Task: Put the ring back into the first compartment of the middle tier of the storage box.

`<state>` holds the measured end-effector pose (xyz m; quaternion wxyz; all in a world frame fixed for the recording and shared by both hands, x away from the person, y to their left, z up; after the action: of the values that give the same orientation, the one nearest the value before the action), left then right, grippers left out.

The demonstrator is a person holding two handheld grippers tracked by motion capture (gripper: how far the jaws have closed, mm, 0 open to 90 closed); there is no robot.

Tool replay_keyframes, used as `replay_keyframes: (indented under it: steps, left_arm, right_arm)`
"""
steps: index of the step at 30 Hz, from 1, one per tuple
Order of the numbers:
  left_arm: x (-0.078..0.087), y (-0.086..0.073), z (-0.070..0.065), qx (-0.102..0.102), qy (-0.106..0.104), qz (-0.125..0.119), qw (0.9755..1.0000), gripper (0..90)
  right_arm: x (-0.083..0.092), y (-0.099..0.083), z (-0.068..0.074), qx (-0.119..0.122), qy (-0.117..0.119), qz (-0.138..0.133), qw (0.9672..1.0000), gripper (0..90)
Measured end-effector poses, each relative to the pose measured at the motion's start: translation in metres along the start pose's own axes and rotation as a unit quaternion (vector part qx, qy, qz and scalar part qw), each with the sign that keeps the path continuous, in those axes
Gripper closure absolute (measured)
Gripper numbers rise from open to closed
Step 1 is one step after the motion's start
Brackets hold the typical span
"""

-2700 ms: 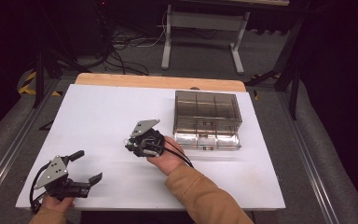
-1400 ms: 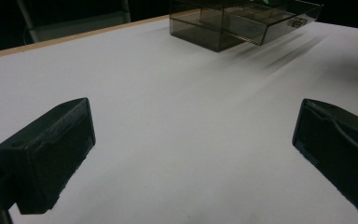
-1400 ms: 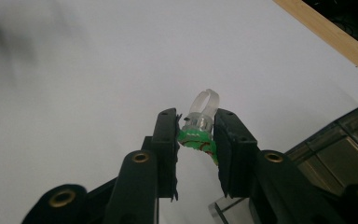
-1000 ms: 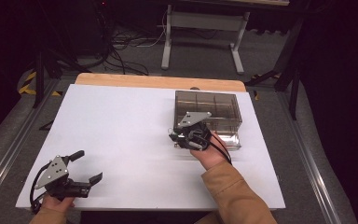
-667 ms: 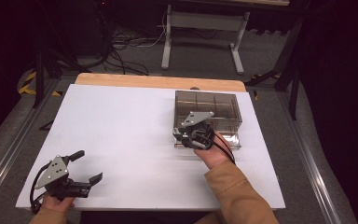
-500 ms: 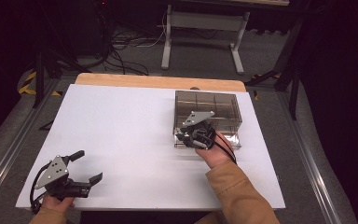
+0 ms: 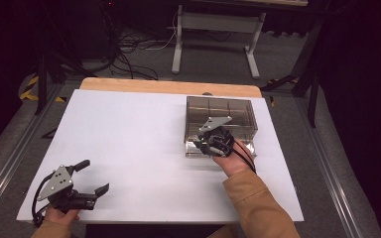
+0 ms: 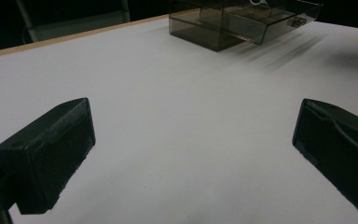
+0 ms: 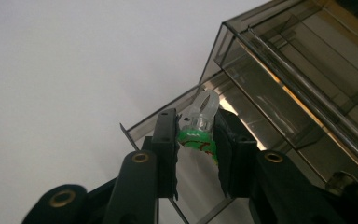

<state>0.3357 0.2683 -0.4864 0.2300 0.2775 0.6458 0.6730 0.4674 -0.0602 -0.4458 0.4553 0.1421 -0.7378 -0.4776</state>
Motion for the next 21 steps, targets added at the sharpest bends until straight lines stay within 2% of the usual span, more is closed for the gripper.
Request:
replay_keyframes:
  steps: [8, 21]
  left_arm:
    - [0.0, 0.0, 0.0, -0.001, -0.001, 0.003, 1.0, 0.2]
    - [0.0, 0.0, 0.0, -0.002, 0.0, 0.005, 1.0, 0.1]
  right_arm:
    - [-0.003, -0.007, -0.005, 0.004, -0.009, 0.022, 0.9997, 70.9]
    - [-0.01, -0.015, -0.006, 0.0, -0.004, 0.049, 0.9988, 70.9]
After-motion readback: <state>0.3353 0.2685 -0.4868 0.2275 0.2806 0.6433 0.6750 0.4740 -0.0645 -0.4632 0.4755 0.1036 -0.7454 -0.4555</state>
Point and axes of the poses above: each handheld gripper's, and its own axes: x roughly backward along the jaws, y roughly out of its top, z roughly to its left, the point moved 8 cm from there along -x, roughly forward along the jaws, and after that the axes turned 14 degrees about -z, right-handed, at the moved point
